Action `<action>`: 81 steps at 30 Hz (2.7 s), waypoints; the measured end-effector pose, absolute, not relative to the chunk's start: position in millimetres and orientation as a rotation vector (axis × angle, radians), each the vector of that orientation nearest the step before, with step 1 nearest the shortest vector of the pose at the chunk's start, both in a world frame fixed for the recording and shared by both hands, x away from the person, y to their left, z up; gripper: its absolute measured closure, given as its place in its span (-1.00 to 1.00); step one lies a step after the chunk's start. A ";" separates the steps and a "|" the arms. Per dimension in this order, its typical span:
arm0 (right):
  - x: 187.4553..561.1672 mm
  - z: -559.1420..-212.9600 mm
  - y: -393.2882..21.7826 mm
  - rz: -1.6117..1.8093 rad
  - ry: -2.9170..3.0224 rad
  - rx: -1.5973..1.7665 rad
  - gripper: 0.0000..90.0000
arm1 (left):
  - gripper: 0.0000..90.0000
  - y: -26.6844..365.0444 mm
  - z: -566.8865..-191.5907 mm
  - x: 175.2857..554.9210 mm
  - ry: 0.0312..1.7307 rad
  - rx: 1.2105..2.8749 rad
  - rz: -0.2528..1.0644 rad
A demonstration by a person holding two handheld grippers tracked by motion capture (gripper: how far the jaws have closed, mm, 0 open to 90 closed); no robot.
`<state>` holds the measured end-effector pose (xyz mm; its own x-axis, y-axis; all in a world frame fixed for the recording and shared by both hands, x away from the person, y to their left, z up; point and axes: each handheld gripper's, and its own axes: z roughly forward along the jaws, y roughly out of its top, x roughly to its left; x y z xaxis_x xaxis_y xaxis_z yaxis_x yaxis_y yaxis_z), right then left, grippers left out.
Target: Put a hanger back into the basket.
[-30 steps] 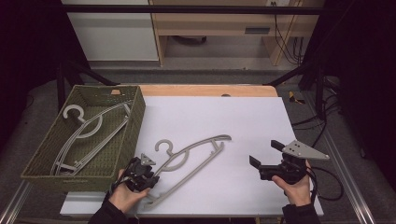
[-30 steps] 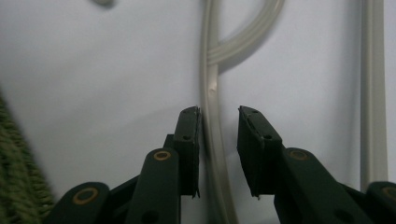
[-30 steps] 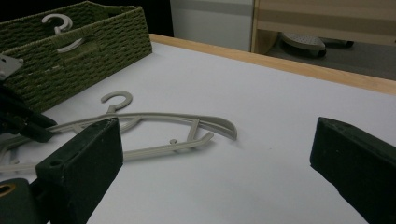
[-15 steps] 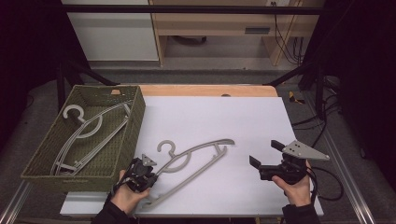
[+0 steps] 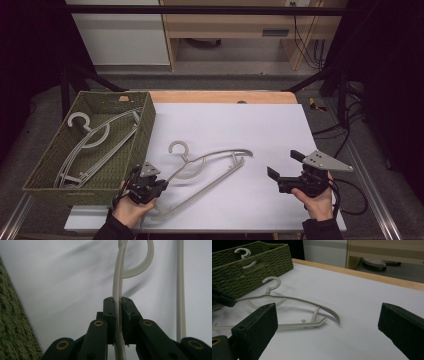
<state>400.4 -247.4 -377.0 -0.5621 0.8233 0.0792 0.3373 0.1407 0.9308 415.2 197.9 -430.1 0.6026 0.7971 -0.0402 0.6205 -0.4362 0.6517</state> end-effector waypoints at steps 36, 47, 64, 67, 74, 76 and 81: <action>400.1 -375.9 -247.5 1.412 1.968 1.104 -0.93 | 0.60 190.8 -450.9 426.0 1.148 2.495 0.270; 399.2 -375.0 -245.5 1.414 1.975 1.093 -0.94 | 0.82 187.9 -451.6 423.6 1.221 2.470 0.266; 399.4 -375.5 -248.8 1.417 1.967 1.105 -0.93 | 0.84 191.9 -418.5 404.2 1.068 2.278 0.368; 399.3 -375.0 -248.7 1.419 1.962 1.107 -0.94 | 0.84 195.1 -406.9 402.7 1.062 2.261 0.425; 399.0 -374.3 -251.0 1.419 1.956 1.107 -0.93 | 0.84 207.7 -373.9 400.2 1.051 2.177 0.514; 399.3 -374.7 -250.1 1.416 1.956 1.110 -0.93 | 0.84 212.5 -361.4 400.8 1.040 2.162 0.536; 399.5 -375.2 -249.9 1.417 1.961 1.111 -0.94 | 0.84 223.3 -330.7 404.0 1.035 2.119 0.596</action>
